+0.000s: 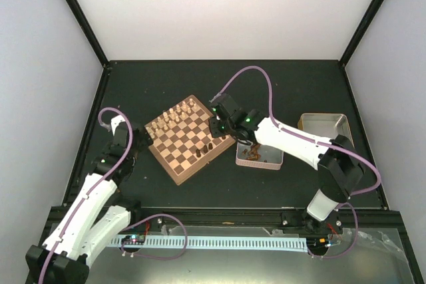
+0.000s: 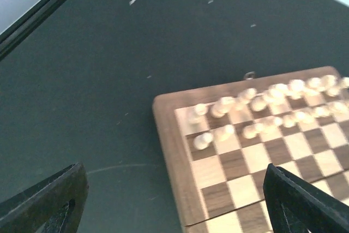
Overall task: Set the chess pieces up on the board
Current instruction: Pick up the chess piece at the center of the board.
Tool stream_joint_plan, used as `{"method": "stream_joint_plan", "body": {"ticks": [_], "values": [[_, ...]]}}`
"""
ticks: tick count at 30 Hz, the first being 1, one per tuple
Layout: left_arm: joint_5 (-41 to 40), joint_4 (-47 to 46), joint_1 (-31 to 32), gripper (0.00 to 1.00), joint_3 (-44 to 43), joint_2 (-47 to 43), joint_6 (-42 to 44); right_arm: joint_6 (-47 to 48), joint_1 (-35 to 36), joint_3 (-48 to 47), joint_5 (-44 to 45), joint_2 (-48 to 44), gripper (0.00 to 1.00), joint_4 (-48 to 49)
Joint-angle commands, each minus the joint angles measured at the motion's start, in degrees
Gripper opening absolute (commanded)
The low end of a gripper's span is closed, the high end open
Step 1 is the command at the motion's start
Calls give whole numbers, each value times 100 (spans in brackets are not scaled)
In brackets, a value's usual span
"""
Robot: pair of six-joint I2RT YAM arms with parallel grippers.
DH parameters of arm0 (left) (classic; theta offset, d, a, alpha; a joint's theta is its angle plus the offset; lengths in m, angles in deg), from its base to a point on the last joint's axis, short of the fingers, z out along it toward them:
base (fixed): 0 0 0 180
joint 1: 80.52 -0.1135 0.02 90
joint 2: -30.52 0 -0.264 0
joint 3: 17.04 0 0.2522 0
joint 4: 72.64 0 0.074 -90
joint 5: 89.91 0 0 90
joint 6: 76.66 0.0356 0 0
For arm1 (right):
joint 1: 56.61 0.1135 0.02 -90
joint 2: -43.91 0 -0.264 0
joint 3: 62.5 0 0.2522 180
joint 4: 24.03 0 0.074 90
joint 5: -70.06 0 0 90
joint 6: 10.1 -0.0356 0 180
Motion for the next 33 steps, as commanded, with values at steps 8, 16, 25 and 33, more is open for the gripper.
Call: {"method": "stream_joint_plan", "body": {"ticks": [8,16,25,33], "values": [[-584,1323,-816,96,834,347,-2320,-148,21,365,-175,-433,25,235],[-256,1253,-1394,95,1097,1263,-3067,-129,25,285,-128,-411,24,19],[424,710,-1806,81,1588,1409,-3212,-237,19,-60,10,-241,24,-556],[1042,760,-1859,75,1653,1499,-3125,-297,25,-276,96,-184,23,-902]]}}
